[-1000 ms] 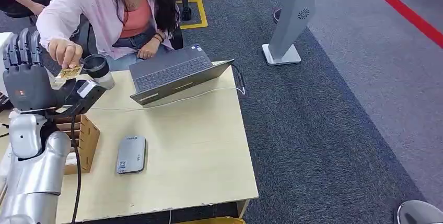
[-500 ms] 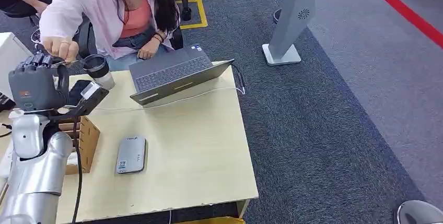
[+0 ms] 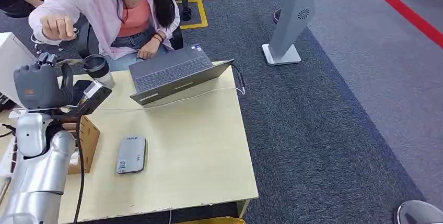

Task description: Pass the card to the sensor for recognition and then transmit it.

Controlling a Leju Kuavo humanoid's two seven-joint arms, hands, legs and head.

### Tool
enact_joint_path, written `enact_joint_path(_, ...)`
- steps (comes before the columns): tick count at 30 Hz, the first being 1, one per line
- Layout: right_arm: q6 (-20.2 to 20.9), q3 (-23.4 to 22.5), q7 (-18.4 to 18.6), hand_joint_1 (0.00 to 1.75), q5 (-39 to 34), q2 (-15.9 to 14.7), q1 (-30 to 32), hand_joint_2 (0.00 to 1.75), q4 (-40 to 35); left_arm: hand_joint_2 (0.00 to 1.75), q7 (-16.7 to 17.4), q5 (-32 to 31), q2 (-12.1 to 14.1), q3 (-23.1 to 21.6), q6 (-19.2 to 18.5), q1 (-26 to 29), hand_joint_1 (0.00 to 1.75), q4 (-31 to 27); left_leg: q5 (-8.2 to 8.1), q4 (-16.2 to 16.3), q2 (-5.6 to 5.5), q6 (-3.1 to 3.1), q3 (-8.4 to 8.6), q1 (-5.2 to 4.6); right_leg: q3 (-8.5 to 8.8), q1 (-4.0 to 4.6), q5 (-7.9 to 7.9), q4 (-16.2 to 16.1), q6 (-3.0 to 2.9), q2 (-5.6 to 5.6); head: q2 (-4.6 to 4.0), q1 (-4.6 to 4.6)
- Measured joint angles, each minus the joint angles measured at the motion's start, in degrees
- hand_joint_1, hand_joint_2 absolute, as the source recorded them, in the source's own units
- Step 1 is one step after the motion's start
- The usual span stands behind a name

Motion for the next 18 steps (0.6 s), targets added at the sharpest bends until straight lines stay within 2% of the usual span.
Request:
enact_joint_path(5,-0.1,0.0,0.0,0.0,-0.9,0.0,0.0,1.75,0.0,1.75,-0.9,2.1,-0.3,-0.8,0.0,1.1,1.75,-0.8,0.0,0.0,0.01,0.0,0.0,-0.01,0.03,0.0,0.0,0.0,0.0,0.0,0.0,0.0)
enact_joint_path(10,-0.8,0.0,0.1,0.0,-2.2,0.1,0.0,1.75,0.0,1.75,-3.0,4.3,-0.8,-2.1,0.2,8.2,1.75,-7.0,-0.02,0.0,0.04,-0.01,0.0,-0.02,0.0,0.0,-0.01,0.0,0.01,0.04,0.0,0.02)
enact_joint_path(18,-1.2,0.0,0.2,0.0,-3.1,0.1,0.1,1.75,0.0,1.75,-4.0,4.4,-1.7,-4.9,0.6,17.4,1.75,-14.8,-0.02,0.0,0.02,-0.01,-0.05,-0.02,-0.05,0.0,-0.01,0.0,0.01,0.02,0.0,0.02)
